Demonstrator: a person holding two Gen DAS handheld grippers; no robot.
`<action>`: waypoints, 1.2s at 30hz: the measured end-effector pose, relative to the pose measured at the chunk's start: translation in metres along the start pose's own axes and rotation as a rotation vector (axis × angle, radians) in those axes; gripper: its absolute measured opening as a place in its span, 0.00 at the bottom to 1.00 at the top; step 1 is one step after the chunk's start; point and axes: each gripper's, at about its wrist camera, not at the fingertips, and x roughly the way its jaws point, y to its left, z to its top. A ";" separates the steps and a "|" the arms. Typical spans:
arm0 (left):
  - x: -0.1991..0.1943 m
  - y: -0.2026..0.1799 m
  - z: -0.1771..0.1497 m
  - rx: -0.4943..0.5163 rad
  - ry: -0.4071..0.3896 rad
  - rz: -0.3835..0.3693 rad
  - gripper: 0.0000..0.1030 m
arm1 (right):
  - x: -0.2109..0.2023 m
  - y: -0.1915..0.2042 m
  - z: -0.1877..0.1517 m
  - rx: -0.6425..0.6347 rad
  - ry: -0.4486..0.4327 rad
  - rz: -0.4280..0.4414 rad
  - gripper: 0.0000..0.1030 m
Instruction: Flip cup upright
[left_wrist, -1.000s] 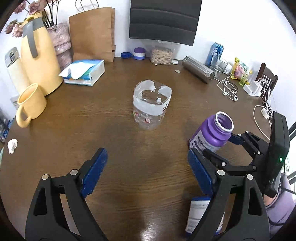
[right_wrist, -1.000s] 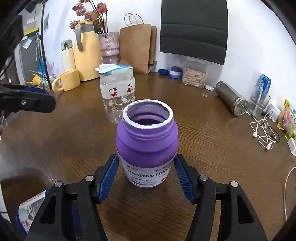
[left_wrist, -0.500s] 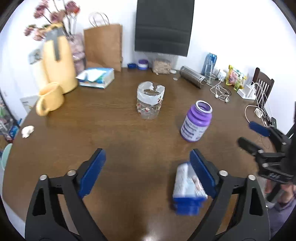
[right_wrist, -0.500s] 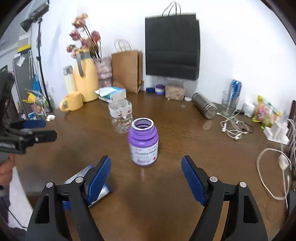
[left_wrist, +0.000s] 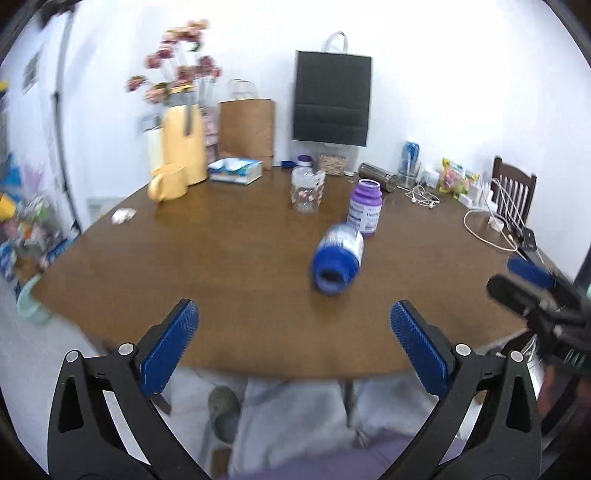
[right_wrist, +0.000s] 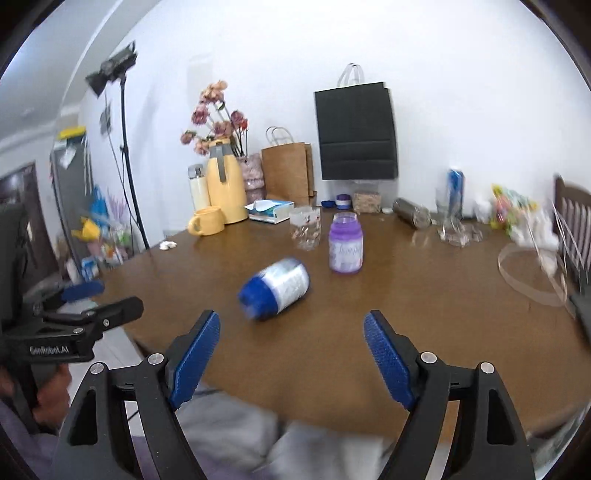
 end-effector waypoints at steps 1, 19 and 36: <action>-0.010 -0.004 -0.011 0.011 -0.022 0.002 1.00 | -0.004 0.005 -0.012 0.010 0.005 0.002 0.82; -0.008 -0.012 -0.015 0.074 -0.024 0.000 1.00 | 0.005 0.005 -0.025 0.044 0.066 -0.029 0.82; -0.006 -0.012 -0.015 0.079 -0.008 0.006 1.00 | 0.006 0.005 -0.025 0.043 0.055 -0.036 0.82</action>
